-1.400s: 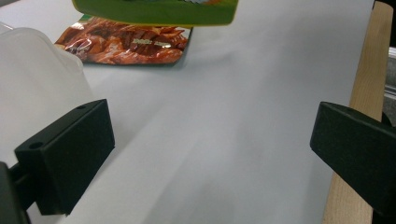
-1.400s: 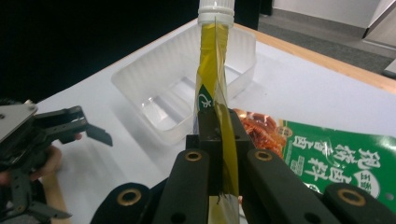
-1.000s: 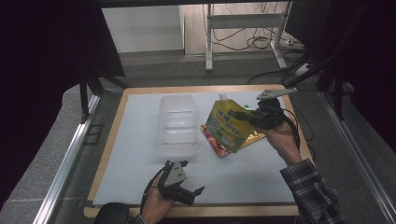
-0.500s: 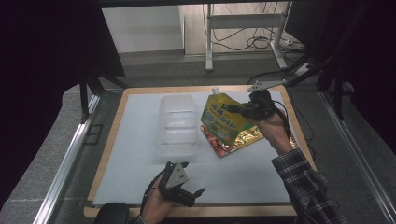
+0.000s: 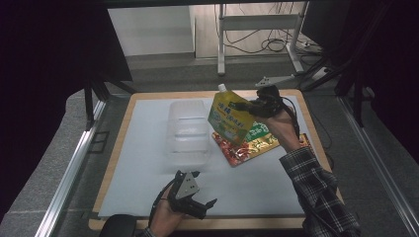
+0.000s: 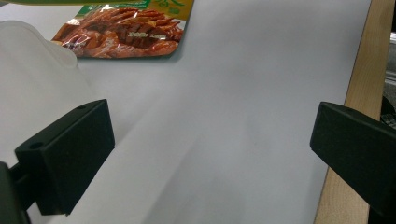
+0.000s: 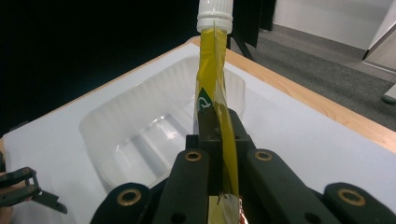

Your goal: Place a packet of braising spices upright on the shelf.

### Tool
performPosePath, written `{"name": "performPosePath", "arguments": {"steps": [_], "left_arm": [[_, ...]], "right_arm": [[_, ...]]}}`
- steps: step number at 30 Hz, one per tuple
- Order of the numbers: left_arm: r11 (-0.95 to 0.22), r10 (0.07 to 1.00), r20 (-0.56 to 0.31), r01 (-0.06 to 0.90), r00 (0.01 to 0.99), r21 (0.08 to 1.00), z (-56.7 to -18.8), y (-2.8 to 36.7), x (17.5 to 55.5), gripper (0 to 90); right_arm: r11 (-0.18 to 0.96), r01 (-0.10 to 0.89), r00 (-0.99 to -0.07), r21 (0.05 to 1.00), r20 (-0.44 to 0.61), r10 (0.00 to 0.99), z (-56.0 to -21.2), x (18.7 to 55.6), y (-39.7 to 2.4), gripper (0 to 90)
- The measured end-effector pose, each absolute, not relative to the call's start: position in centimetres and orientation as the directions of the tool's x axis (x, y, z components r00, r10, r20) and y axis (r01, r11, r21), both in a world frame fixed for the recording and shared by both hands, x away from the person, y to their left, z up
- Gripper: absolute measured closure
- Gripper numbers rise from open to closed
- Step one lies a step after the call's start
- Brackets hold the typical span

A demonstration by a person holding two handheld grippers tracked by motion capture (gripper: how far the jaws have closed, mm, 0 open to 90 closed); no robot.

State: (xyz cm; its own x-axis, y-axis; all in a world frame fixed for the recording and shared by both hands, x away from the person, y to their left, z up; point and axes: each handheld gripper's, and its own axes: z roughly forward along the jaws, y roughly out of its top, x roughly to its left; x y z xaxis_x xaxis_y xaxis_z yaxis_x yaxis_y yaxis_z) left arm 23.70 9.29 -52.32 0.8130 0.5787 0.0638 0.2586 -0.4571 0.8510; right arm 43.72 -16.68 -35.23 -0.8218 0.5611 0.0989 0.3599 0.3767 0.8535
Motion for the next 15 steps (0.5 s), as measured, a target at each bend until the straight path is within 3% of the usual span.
{"name": "performPosePath", "arguments": {"steps": [15], "left_arm": [[-0.459,0.581,0.074,0.252,0.811,0.852,-52.3,9.3,23.7,0.0]], "right_arm": [[0.376,0.345,-0.830,0.860,0.093,0.551,-34.5,46.0,-14.9,88.9]]}}
